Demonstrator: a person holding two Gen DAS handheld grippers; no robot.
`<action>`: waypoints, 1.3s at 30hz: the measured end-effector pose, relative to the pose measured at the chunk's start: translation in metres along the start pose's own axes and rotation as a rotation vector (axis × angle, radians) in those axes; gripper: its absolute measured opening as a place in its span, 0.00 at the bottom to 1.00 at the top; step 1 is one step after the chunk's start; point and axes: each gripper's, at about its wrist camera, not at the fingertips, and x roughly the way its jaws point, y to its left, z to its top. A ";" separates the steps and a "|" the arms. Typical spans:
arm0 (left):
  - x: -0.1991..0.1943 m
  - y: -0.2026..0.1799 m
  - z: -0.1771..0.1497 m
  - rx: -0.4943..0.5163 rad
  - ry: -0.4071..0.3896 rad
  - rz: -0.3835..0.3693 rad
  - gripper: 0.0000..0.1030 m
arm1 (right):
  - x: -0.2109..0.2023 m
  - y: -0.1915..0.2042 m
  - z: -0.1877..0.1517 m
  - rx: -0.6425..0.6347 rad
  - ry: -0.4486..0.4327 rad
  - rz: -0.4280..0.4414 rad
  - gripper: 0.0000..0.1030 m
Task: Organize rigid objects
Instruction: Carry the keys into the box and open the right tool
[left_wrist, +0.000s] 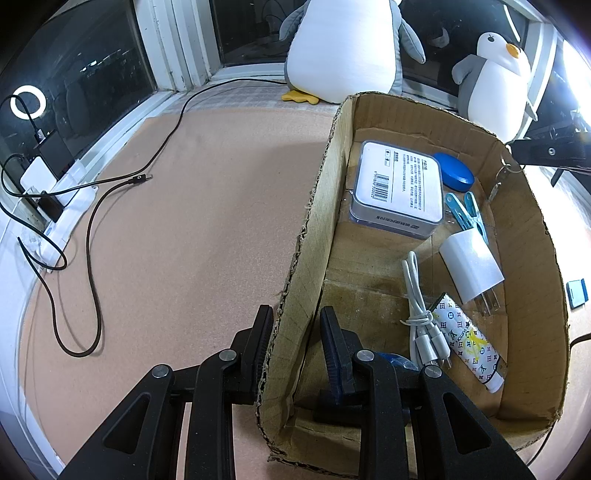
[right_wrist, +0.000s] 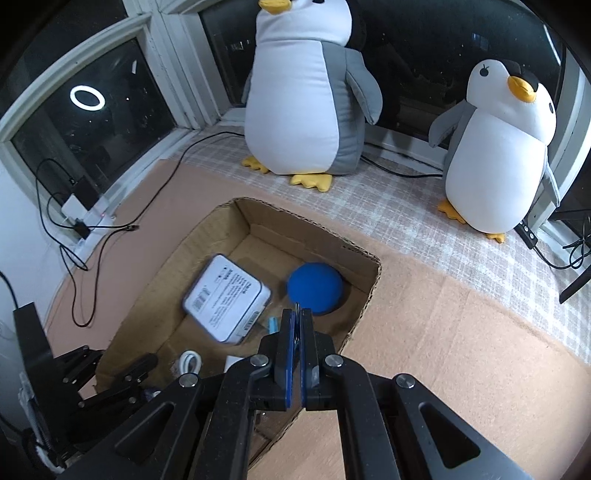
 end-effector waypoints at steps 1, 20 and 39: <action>0.000 0.000 0.000 0.000 0.000 0.000 0.27 | 0.002 -0.001 0.000 0.001 0.003 -0.002 0.02; 0.000 0.000 0.000 0.000 -0.001 0.001 0.27 | 0.001 0.000 -0.001 -0.012 -0.007 -0.025 0.50; 0.000 0.001 0.000 0.001 -0.002 0.002 0.27 | -0.036 -0.030 -0.023 0.056 -0.035 -0.006 0.54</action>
